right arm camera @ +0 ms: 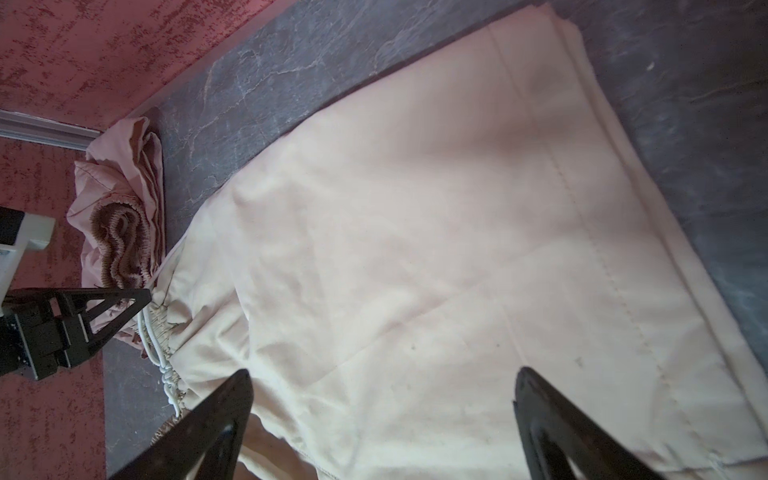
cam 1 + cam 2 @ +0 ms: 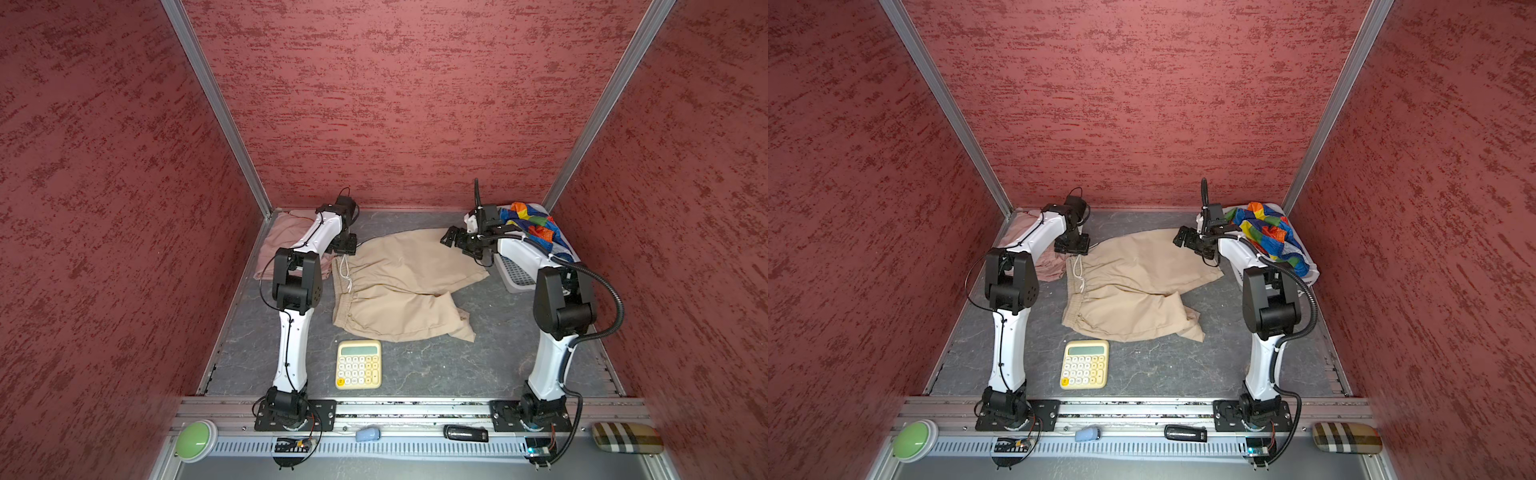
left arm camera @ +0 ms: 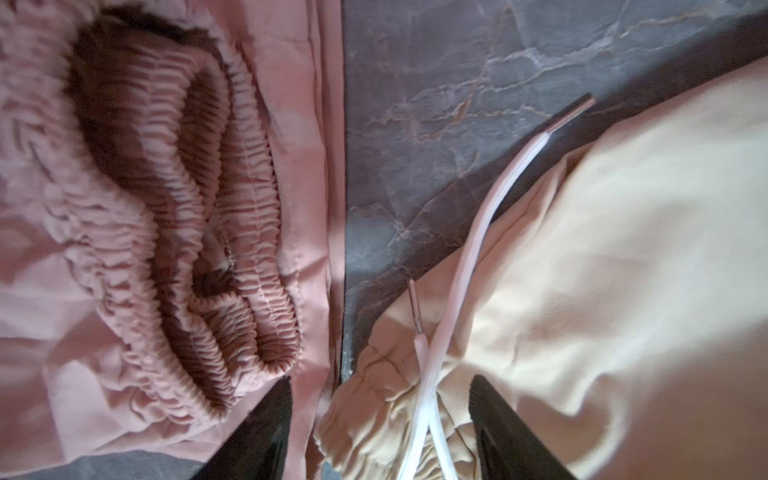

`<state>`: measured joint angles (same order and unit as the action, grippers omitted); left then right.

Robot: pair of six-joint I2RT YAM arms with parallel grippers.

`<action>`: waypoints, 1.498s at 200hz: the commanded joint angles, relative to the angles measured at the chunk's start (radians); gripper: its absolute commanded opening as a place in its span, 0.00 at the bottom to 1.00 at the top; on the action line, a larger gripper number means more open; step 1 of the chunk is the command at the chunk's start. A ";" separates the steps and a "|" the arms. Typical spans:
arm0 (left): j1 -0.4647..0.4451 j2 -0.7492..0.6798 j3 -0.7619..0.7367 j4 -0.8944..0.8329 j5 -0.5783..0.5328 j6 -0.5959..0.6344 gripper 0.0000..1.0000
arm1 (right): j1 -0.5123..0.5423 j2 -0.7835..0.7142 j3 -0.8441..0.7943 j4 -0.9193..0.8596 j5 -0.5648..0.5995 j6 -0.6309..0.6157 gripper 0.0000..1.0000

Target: Fold and stack the shorts

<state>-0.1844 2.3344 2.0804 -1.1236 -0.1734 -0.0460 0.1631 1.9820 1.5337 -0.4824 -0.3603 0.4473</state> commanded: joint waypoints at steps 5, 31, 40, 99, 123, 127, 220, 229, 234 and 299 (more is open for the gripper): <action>0.006 0.073 0.033 -0.087 0.014 0.018 0.67 | -0.026 0.016 0.017 0.029 -0.019 0.001 0.99; 0.012 0.074 0.030 -0.106 0.022 0.022 0.67 | -0.047 0.053 0.078 0.003 0.000 0.001 0.99; 0.014 0.077 0.029 -0.109 0.028 0.021 0.67 | -0.048 0.077 0.111 -0.011 0.013 -0.002 0.99; 0.013 0.068 0.051 -0.112 0.066 0.032 0.00 | -0.049 0.278 0.377 -0.131 0.202 -0.075 0.99; -0.007 0.012 0.040 -0.071 0.059 0.038 0.00 | -0.047 0.393 0.511 -0.160 0.214 -0.090 0.99; -0.010 0.003 0.037 -0.068 0.057 0.040 0.00 | -0.047 0.409 0.528 -0.157 0.212 -0.090 0.99; -0.024 -0.089 0.019 -0.021 0.046 0.059 0.00 | -0.041 0.679 0.903 -0.258 0.185 -0.099 0.44; -0.024 -0.090 0.029 -0.012 0.052 0.057 0.00 | -0.040 0.666 0.915 -0.266 0.177 -0.095 0.26; -0.023 -0.089 0.041 -0.007 0.056 0.053 0.00 | -0.040 0.655 0.920 -0.272 0.172 -0.091 0.19; 0.071 -0.097 0.189 -0.009 0.194 -0.087 0.00 | -0.035 -0.038 0.255 -0.089 0.230 -0.125 0.00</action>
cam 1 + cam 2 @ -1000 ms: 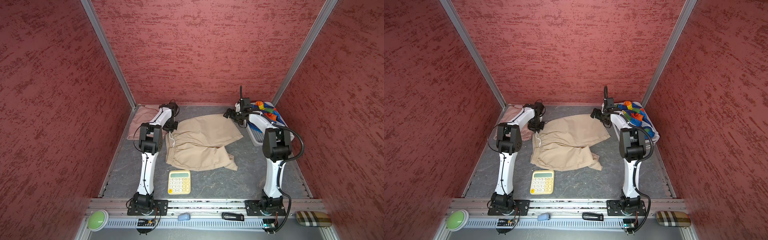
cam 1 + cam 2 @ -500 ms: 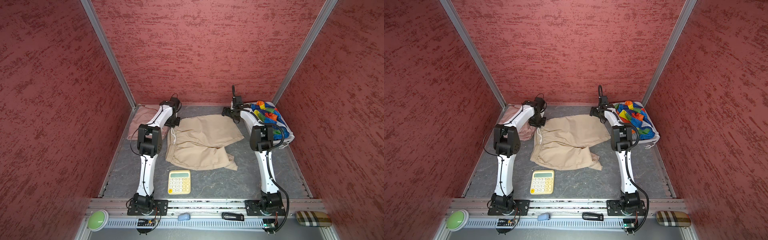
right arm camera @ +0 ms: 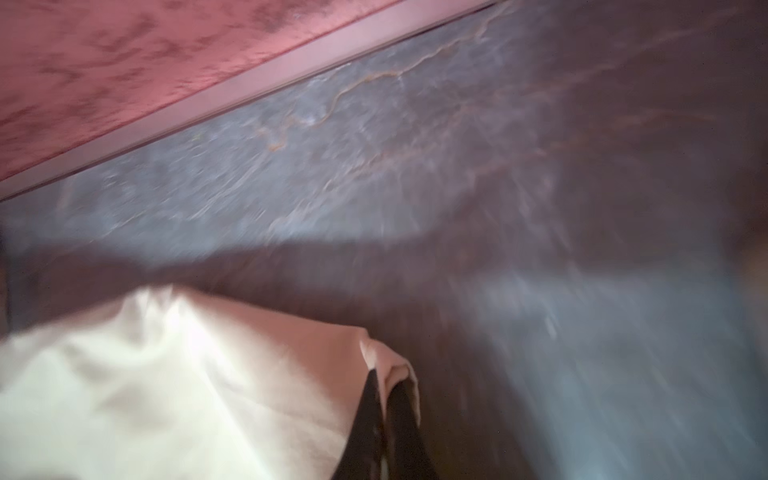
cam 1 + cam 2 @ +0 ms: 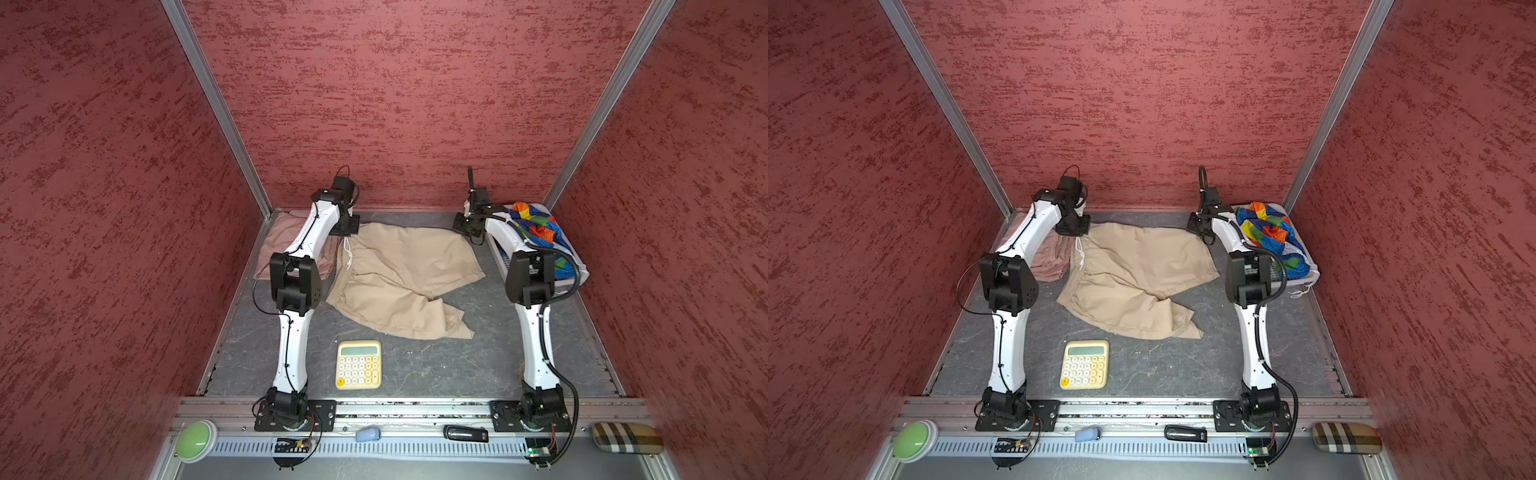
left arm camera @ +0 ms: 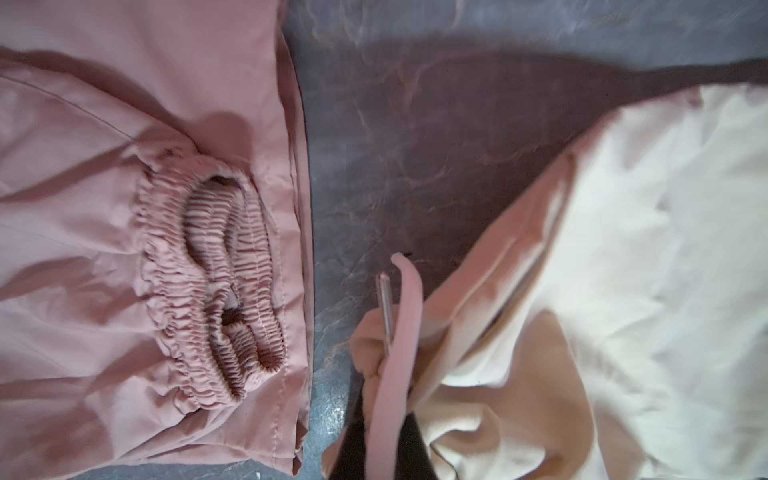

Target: Fold and stack the shorts

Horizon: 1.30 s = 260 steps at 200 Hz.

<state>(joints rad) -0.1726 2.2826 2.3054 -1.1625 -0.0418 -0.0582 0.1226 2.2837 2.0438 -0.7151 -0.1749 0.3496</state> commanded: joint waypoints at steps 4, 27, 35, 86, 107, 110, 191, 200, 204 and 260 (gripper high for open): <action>0.067 -0.058 -0.063 0.041 0.074 -0.085 0.00 | 0.005 -0.380 -0.322 0.159 0.056 -0.028 0.00; 0.094 -0.136 -0.255 0.120 0.125 -0.118 0.00 | 0.009 -0.559 -0.695 0.252 0.051 -0.001 0.00; 0.096 -0.165 -0.333 0.156 0.134 -0.127 0.00 | 0.015 -0.598 -0.813 0.290 0.047 0.015 0.05; 0.095 -0.293 -0.661 0.283 0.179 -0.151 0.00 | 0.024 -0.721 -1.080 0.316 0.004 0.096 0.55; 0.082 -0.326 -0.712 0.296 0.178 -0.146 0.00 | 0.026 -0.759 -1.018 0.285 -0.017 0.132 0.98; 0.082 -0.330 -0.719 0.300 0.178 -0.146 0.00 | 0.026 -0.757 -1.007 0.283 -0.015 0.138 0.99; 0.076 -0.368 -0.774 0.333 0.204 -0.139 0.00 | 0.026 -0.495 -0.876 0.380 -0.057 0.218 0.97; 0.074 -0.367 -0.771 0.331 0.206 -0.137 0.00 | 0.026 -0.459 -0.846 0.365 -0.045 0.203 0.92; 0.073 -0.365 -0.769 0.331 0.207 -0.137 0.00 | 0.025 -0.441 -0.832 0.356 -0.038 0.195 0.90; 0.070 -0.374 -0.772 0.328 0.202 -0.127 0.00 | 0.025 -0.325 -0.736 0.326 0.023 0.158 0.82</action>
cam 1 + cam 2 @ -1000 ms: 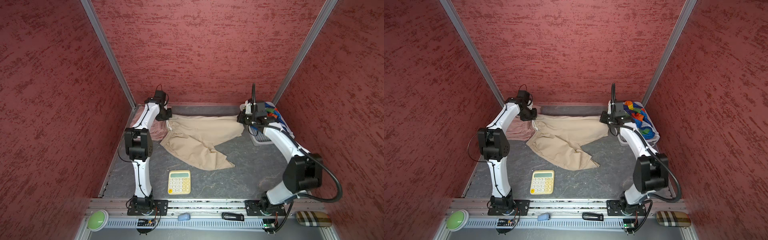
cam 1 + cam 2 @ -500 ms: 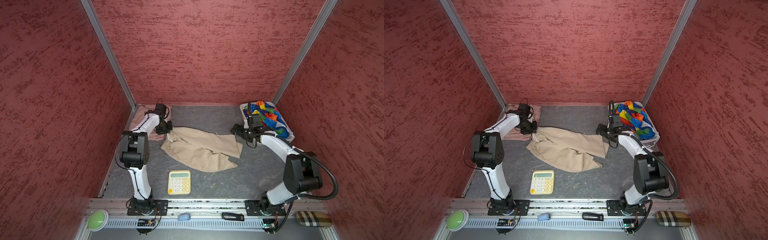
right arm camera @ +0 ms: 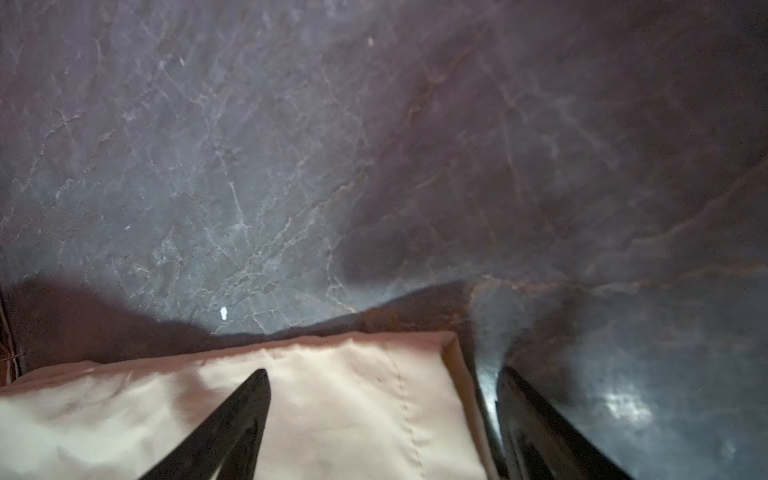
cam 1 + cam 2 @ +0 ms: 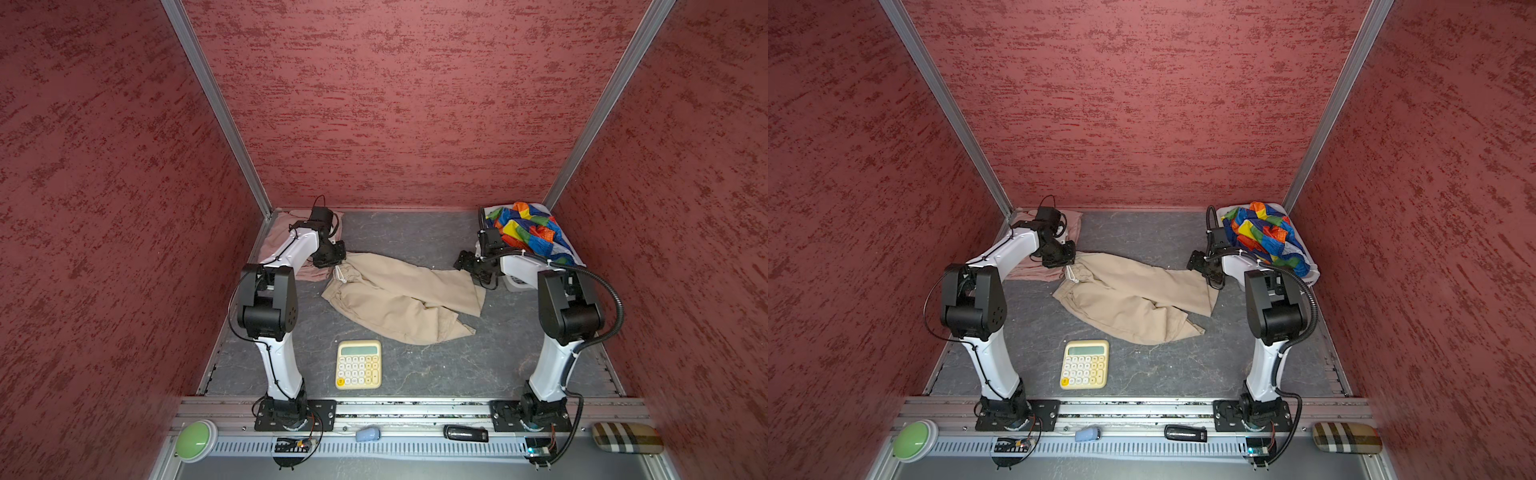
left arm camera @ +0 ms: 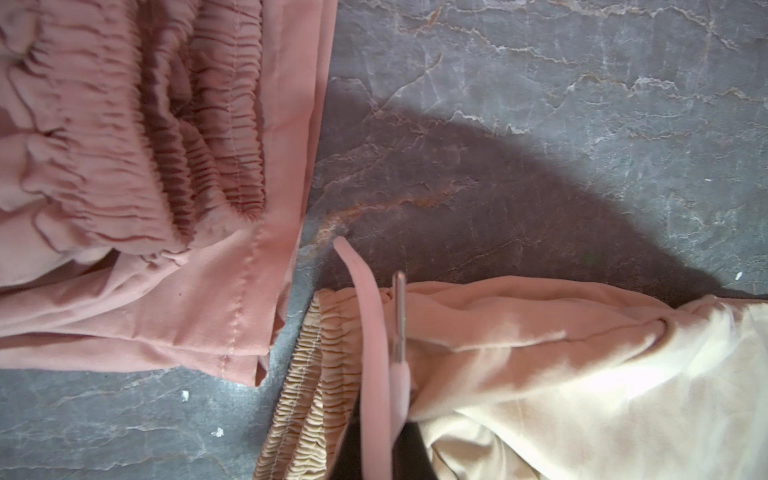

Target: Fold and stack the shorts

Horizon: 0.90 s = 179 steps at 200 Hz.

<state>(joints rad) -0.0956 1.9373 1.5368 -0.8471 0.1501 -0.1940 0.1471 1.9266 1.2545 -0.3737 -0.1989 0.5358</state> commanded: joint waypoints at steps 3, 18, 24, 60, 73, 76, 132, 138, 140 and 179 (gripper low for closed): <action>-0.007 -0.029 -0.003 0.013 0.010 0.010 0.00 | 0.000 0.040 0.060 -0.020 0.053 -0.031 0.81; -0.007 -0.025 -0.001 0.013 0.012 0.008 0.00 | 0.002 0.076 0.089 -0.044 0.073 -0.056 0.72; -0.007 -0.025 -0.001 0.014 0.012 0.010 0.00 | 0.002 0.083 0.090 -0.051 0.076 -0.064 0.69; -0.007 -0.024 -0.004 0.013 0.006 0.014 0.00 | 0.002 0.056 0.014 -0.052 0.123 -0.105 0.63; -0.006 -0.018 0.000 0.013 0.009 0.013 0.00 | 0.001 0.050 -0.010 -0.045 0.124 -0.112 0.59; -0.007 -0.016 0.001 0.013 0.011 0.014 0.00 | 0.001 0.051 -0.013 -0.043 0.123 -0.114 0.58; -0.012 -0.023 -0.009 0.014 0.002 0.012 0.00 | 0.001 0.074 -0.027 -0.008 0.098 -0.112 0.15; -0.011 -0.022 -0.009 0.013 0.002 0.013 0.00 | 0.001 0.078 -0.016 -0.012 0.096 -0.115 0.09; -0.011 -0.022 -0.009 0.013 0.003 0.013 0.00 | 0.001 0.079 -0.012 -0.013 0.095 -0.115 0.07; -0.011 -0.023 0.054 -0.007 0.019 0.011 0.00 | 0.002 0.036 0.144 -0.075 0.044 -0.116 0.00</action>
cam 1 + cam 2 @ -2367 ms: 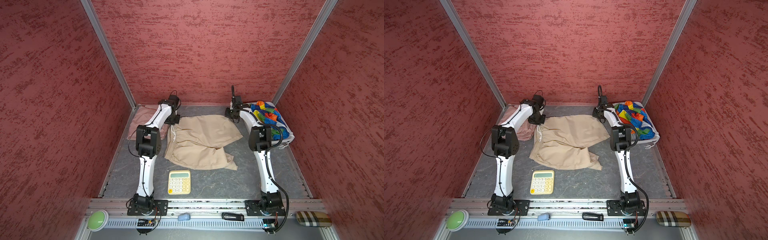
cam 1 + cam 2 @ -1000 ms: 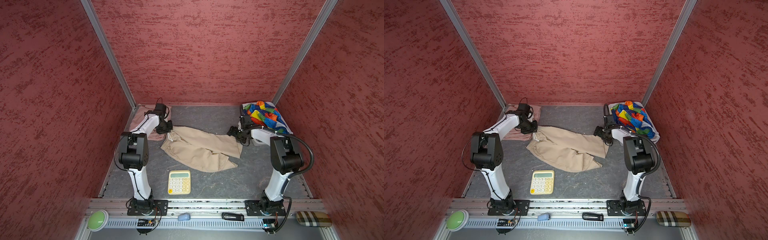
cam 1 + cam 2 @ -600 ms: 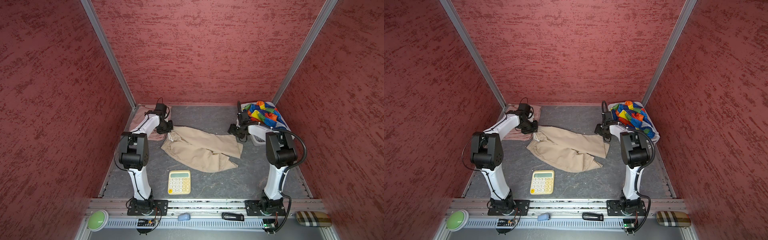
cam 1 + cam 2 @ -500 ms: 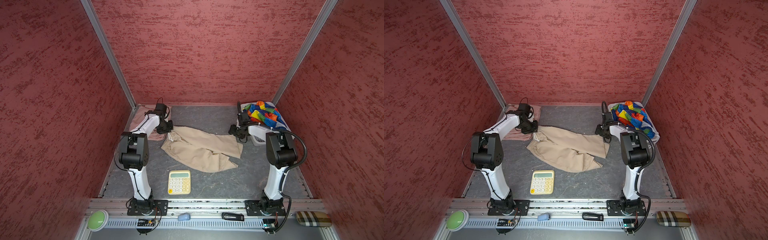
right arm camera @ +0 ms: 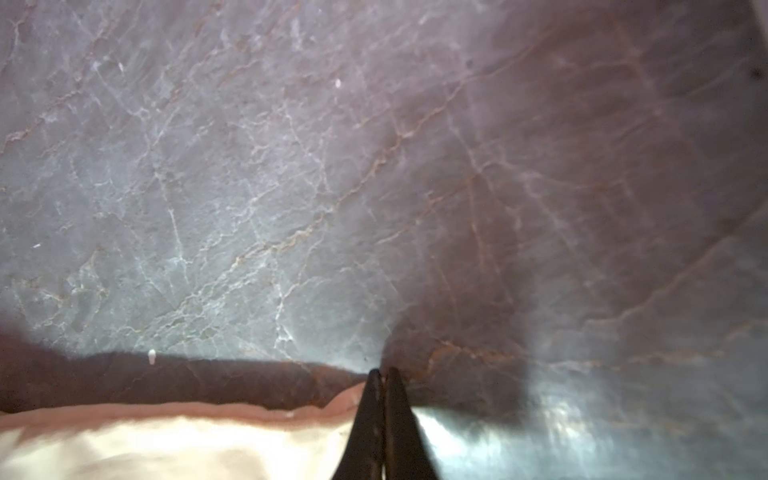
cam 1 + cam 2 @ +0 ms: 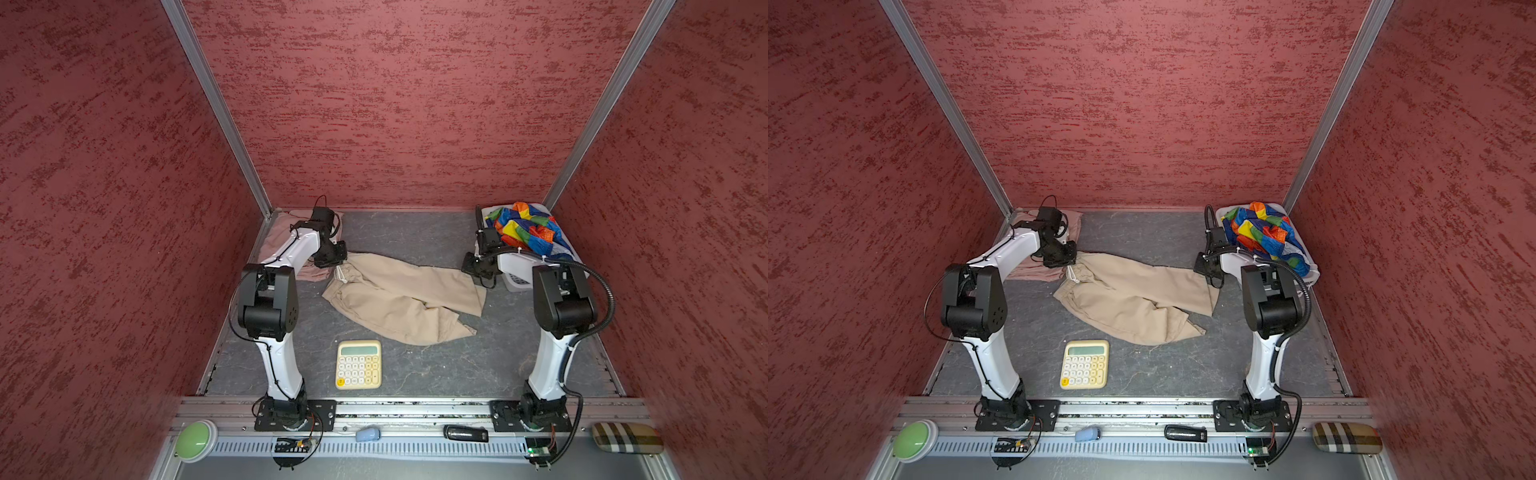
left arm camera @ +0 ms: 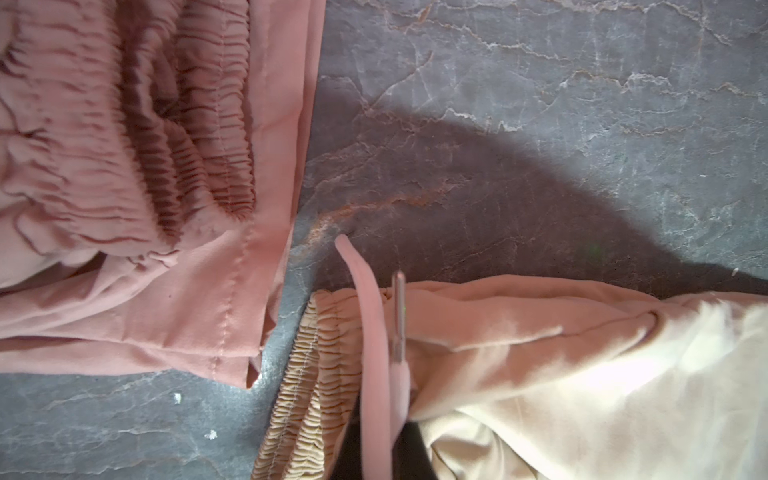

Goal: Fold and stack the shorts
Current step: 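Lift the beige shorts high with both grippers and shake them out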

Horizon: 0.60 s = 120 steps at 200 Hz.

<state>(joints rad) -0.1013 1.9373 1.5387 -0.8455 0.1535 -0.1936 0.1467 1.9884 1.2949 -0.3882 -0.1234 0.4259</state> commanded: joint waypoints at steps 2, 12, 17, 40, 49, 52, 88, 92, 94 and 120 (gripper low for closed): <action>-0.006 -0.022 0.061 -0.013 0.016 0.010 0.00 | 0.001 -0.031 0.118 -0.068 -0.033 -0.005 0.00; -0.005 -0.026 0.112 -0.026 0.016 0.011 0.00 | 0.002 -0.061 0.206 -0.119 -0.038 -0.009 0.00; -0.006 -0.029 0.139 -0.029 0.017 0.009 0.00 | 0.002 -0.076 0.258 -0.148 -0.037 -0.013 0.00; -0.008 -0.061 0.284 -0.028 0.024 -0.013 0.00 | 0.000 -0.138 0.521 -0.278 -0.001 -0.043 0.00; -0.012 -0.076 0.343 -0.021 0.025 -0.027 0.00 | -0.002 -0.157 0.627 -0.325 0.016 -0.054 0.00; -0.013 -0.082 0.365 -0.018 0.024 -0.030 0.00 | -0.002 -0.164 0.662 -0.338 0.019 -0.057 0.00; -0.064 -0.146 0.605 -0.004 -0.013 -0.050 0.00 | -0.016 -0.247 0.992 -0.442 0.054 -0.099 0.00; -0.072 -0.156 0.624 -0.004 -0.020 -0.052 0.00 | -0.016 -0.258 1.020 -0.448 0.054 -0.107 0.00; -0.077 -0.161 0.636 -0.003 -0.022 -0.052 0.00 | -0.018 -0.264 1.034 -0.452 0.055 -0.110 0.00; -0.150 -0.286 0.682 0.025 -0.085 -0.036 0.00 | -0.027 -0.375 1.129 -0.444 0.063 -0.149 0.00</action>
<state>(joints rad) -0.1913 1.7798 2.1780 -0.8543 0.1295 -0.2317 0.1329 1.6943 2.3688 -0.7551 -0.0978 0.3367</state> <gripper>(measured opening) 0.069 0.045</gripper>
